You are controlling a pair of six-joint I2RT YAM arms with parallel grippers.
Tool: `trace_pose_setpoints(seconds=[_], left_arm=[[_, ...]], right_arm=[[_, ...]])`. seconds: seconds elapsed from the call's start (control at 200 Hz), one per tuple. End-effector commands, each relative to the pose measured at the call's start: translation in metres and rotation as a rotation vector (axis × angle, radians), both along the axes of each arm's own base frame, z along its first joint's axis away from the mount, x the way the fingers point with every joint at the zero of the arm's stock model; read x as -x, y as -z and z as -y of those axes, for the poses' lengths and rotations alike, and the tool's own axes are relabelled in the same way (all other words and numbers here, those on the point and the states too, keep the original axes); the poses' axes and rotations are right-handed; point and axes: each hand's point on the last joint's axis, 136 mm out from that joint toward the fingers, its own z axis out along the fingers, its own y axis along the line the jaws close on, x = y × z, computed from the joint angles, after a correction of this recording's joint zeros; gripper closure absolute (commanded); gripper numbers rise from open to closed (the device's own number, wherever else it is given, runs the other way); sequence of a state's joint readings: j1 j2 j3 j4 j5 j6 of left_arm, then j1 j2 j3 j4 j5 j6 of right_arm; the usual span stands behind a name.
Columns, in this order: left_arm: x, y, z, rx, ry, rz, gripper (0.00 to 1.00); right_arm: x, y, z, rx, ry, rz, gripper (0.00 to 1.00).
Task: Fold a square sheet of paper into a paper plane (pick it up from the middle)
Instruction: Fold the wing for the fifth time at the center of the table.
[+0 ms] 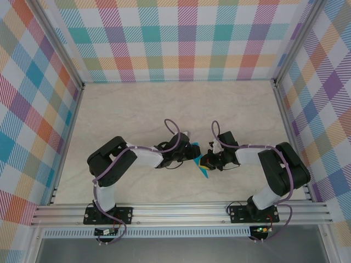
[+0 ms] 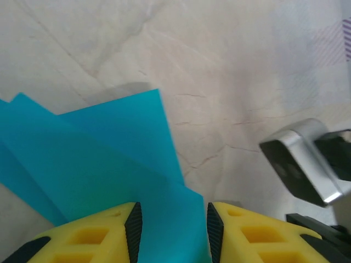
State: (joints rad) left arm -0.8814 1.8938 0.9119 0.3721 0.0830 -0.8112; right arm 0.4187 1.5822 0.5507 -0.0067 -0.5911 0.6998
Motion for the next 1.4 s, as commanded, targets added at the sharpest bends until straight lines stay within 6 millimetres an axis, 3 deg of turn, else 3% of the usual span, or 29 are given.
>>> trace_pose_setpoints(seconds=[0.0,0.195,0.435,0.79,0.91,1.07,1.215,1.395], left_arm=[[-0.013,0.006,-0.008,-0.045,-0.047,0.041,0.62],[-0.028,0.018,-0.03,-0.108,-0.109,0.019,0.62],[-0.046,0.016,-0.054,-0.167,-0.192,-0.003,0.62],[-0.058,0.027,-0.076,-0.27,-0.248,-0.072,0.62],[-0.063,0.012,-0.074,-0.265,-0.236,-0.053,0.62],[-0.068,-0.03,-0.062,-0.205,-0.189,0.009,0.61],[-0.056,-0.063,-0.046,-0.118,-0.124,0.042,0.61],[-0.031,-0.077,-0.022,-0.059,-0.04,0.045,0.61]], right_arm=[[0.02,0.032,0.021,0.126,0.03,-0.087,1.0],[0.023,0.035,0.023,0.134,0.029,-0.097,1.0],[0.024,0.031,0.021,0.12,0.021,-0.095,1.0],[0.024,0.024,0.02,0.106,0.015,-0.082,1.0],[0.022,0.022,0.017,0.092,0.014,-0.081,1.0],[0.019,0.02,0.014,0.075,0.017,-0.08,1.0],[0.015,0.017,0.012,0.064,0.028,-0.073,1.0],[0.015,0.017,0.012,0.065,0.036,-0.071,1.0]])
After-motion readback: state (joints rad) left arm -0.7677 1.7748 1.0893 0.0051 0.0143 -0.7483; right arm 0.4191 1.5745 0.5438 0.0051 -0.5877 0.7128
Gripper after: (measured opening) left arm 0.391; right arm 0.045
